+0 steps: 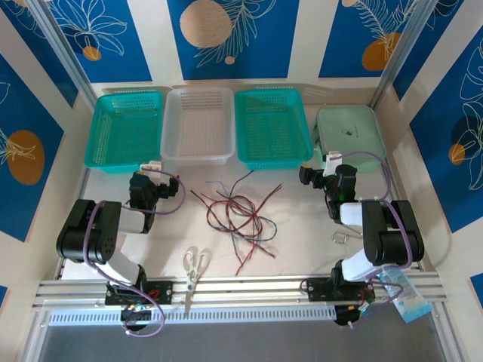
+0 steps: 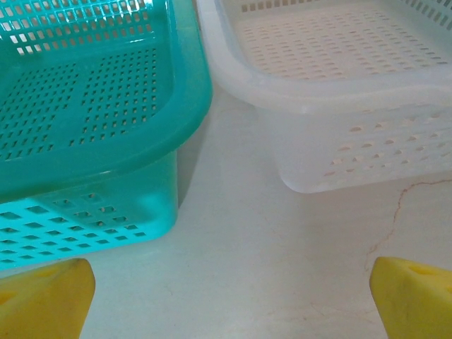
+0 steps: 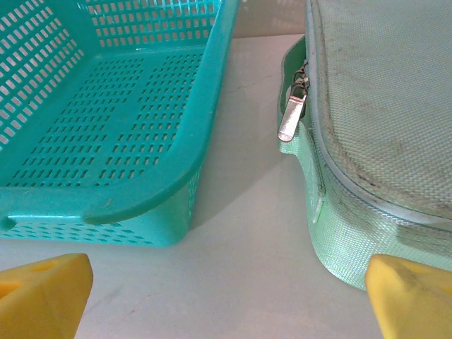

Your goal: Untangle the cables

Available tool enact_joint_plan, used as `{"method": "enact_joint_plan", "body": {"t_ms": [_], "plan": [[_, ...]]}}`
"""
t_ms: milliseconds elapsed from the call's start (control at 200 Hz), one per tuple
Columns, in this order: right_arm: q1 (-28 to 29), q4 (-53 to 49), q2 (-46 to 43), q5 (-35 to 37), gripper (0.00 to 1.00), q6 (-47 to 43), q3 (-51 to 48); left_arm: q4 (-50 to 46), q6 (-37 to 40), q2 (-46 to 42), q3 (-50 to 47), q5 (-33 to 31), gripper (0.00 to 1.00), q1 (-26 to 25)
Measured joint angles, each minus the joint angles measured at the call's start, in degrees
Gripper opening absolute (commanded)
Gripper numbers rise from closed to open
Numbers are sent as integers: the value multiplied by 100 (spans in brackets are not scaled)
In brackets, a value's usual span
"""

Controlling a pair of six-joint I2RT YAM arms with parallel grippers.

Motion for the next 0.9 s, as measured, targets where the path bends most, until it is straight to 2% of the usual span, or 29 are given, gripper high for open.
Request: {"method": "enact_joint_plan", "body": {"t_ms": [315,450,555,690,900], "plan": [[-2,2,0,-28,99,0,0,59,0,-52,-55,-46,99,0],[0,57,-55,46,99,61,-111,293,-26,-678,-525,-216,99,0],[11,-339,-564,446,99,227,-240,291,-98,-1421,-815,-402,99,0],[42,-1047,-1679,839,99,372,-225,-461,-343,-2446,-702,-669,99,0],[267,-2673,-3364,1462,100,774,-76,-2675,-1021,-3386,186,-813,99,-11]]}}
